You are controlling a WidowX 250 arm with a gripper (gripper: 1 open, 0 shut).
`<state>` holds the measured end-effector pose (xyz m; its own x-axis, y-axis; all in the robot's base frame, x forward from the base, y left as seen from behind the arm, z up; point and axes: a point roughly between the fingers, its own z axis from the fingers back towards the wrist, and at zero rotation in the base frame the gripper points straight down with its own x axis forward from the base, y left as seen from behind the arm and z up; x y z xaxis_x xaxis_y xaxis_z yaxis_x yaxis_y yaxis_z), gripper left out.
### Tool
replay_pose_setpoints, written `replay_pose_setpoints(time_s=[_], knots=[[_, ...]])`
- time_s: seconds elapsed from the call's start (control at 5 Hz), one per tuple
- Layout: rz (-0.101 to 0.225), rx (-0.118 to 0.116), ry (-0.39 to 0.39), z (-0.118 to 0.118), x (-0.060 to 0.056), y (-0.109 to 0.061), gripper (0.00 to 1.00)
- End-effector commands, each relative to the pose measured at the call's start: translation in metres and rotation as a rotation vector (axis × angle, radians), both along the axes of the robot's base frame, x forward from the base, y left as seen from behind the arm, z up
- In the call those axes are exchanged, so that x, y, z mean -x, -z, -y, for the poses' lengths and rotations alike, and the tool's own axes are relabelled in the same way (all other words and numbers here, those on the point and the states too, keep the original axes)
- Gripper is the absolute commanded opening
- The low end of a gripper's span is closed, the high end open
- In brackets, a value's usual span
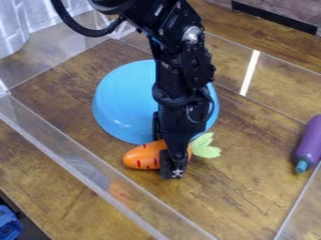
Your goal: Put the carrot on the blue tray
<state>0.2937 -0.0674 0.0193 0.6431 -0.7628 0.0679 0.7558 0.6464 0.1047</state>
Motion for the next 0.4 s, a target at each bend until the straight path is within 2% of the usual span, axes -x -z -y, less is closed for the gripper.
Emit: replay_pose_setpoints(time_s=[0.0, 0.2], knots=[[0.034, 0.003, -0.015, -0.0047, -0.0096, -0.0126, 0.00], [0.028, -0.006, -0.016, -0.0068, -0.0104, -0.0161, 0.00]])
